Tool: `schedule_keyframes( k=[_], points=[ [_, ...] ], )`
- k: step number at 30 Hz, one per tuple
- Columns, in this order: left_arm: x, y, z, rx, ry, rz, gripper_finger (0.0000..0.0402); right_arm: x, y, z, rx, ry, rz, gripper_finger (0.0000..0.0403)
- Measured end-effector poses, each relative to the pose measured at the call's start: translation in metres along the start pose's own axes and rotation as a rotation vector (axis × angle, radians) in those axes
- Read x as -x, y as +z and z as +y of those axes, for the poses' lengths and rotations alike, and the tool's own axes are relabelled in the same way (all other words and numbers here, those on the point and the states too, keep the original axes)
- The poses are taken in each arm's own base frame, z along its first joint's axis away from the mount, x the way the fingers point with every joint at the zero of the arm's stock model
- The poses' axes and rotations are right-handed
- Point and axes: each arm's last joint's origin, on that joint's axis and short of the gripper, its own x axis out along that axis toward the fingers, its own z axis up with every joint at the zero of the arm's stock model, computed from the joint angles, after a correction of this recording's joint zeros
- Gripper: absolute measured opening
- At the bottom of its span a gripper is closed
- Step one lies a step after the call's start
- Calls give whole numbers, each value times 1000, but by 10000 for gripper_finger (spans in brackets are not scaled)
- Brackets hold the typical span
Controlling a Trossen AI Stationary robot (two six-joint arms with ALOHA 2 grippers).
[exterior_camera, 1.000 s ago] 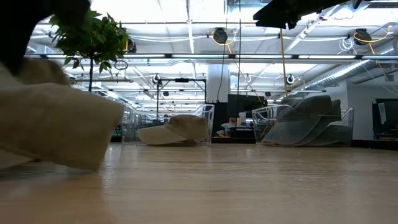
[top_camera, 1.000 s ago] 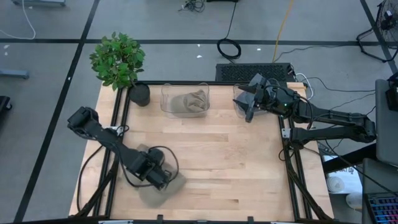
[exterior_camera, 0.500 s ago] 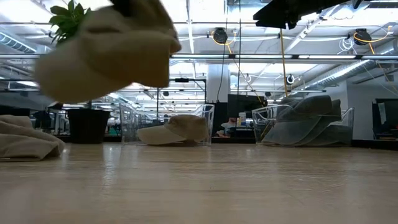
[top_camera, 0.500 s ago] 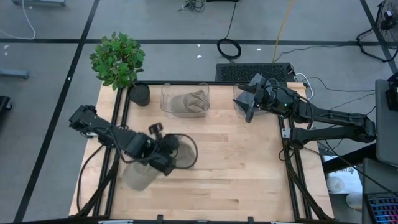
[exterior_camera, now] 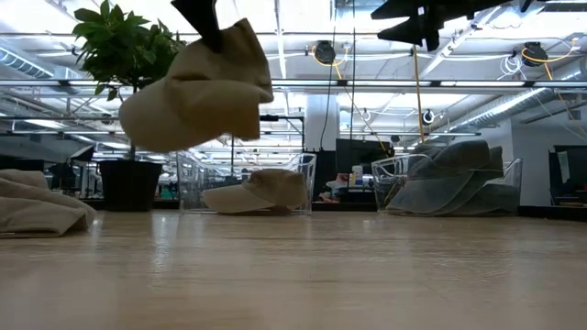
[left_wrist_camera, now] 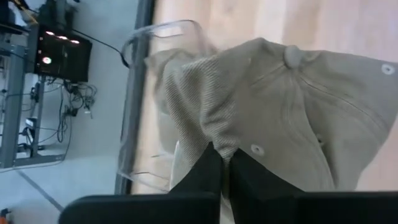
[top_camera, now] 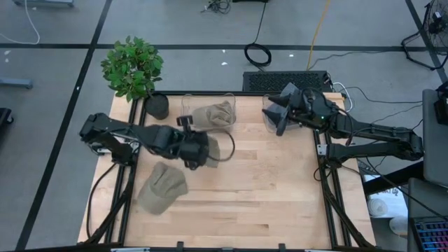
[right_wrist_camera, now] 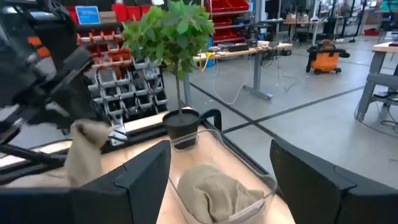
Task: Pick & Place hat
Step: Put the right brown cap into the left transparent bin
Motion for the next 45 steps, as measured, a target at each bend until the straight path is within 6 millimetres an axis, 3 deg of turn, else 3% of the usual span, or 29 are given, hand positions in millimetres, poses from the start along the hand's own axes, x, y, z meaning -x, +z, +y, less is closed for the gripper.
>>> schedule_keyframes(
  k=[6, 10, 17, 23, 27, 36, 42, 45],
  points=[
    [6, 0, 32, 45, 18, -74, 6, 0, 2, 1, 0, 9, -18, 263],
    [10, 1, 43, 31, 29, -126, 5, -7, 5, 4, -50, 78, -91, 263],
    [6, 7, 48, 4, 40, -161, 5, -69, -55, 17, -155, 315, 81, 263],
    [5, 8, 49, 14, 44, -165, 5, -110, -88, 23, -292, 429, 65, 263],
    [5, 9, 49, 8, 44, -171, 7, -125, -94, 28, -374, 531, 61, 263],
    [5, 10, 49, 13, 44, -178, 7, -151, -101, 38, -386, 549, 93, 263],
    [5, 10, 50, 28, 38, -178, 8, -158, -102, 41, -376, 596, 107, 260],
    [5, 10, 50, 32, 38, -178, 6, -157, -101, 41, -349, 600, 96, 236]
  ],
)
